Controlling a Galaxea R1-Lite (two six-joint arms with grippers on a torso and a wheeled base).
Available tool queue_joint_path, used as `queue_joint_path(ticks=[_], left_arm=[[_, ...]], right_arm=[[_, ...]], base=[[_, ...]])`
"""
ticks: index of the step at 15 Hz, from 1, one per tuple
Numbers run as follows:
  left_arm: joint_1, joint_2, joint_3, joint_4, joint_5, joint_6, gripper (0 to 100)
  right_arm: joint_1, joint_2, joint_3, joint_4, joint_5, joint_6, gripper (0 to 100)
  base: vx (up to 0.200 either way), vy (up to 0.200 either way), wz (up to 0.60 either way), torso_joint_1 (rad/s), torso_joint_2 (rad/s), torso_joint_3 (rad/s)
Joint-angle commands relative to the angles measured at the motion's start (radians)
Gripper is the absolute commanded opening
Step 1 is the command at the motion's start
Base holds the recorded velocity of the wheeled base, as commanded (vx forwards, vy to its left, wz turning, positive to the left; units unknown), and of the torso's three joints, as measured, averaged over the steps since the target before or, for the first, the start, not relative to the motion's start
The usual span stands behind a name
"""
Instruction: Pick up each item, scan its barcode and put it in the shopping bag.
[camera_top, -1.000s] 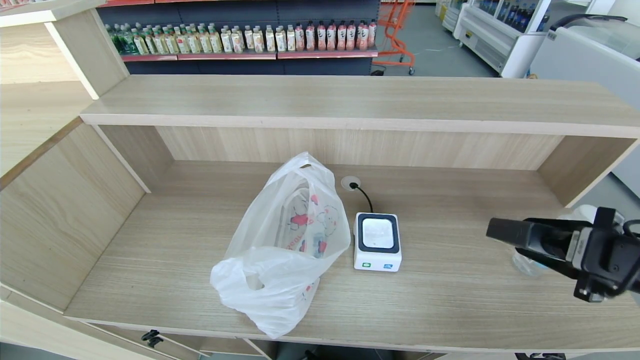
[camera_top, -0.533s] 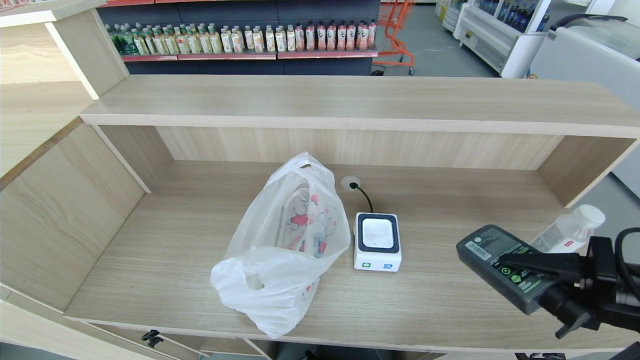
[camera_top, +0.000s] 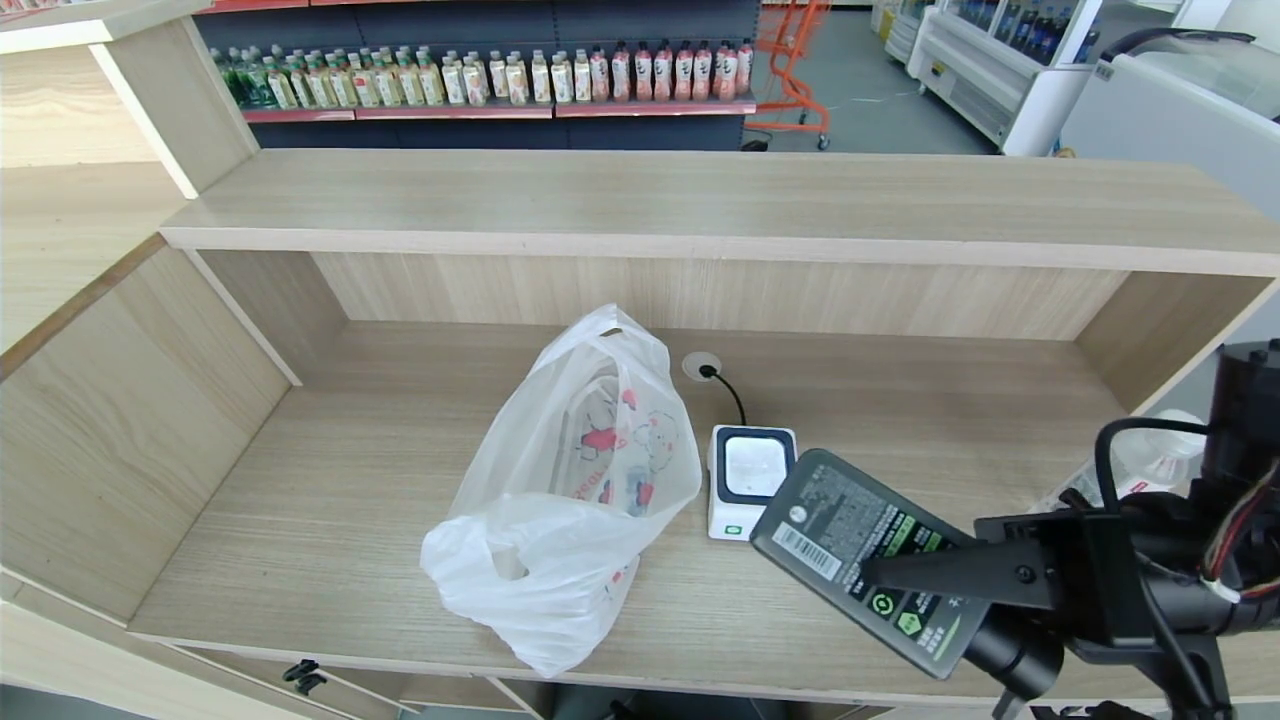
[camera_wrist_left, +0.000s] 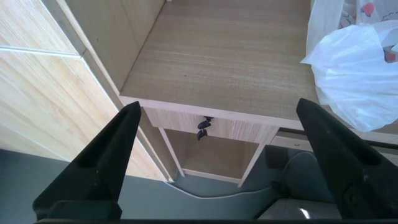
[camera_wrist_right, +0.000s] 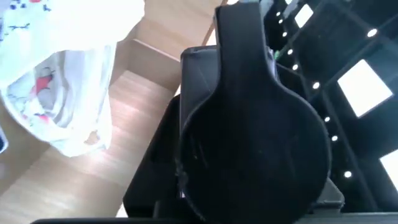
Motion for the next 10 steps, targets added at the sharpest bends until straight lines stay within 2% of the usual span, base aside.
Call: queue_joint_path(ticks=[1,3,10], left_arm=[[0.000,0.000,0.000,0.000,0.001,0.000,100],[0.000,0.000,0.000,0.000,0.001,0.000,100],[0.000,0.000,0.000,0.000,0.001,0.000,100]], right_arm=[[0.071,0.074,-0.004,-0.046,0.004,-0.003,0],[0.076,0.091,0.008,-0.100,0.010,-0.006,0],[0.079,0.110,0.000,-0.132,0.010,-0.005,0]], base=[[0.000,0.000,0.00,0.000,0.00,0.000],[0.000,0.000,0.00,0.000,0.00,0.000],[0.000,0.000,0.00,0.000,0.00,0.000]])
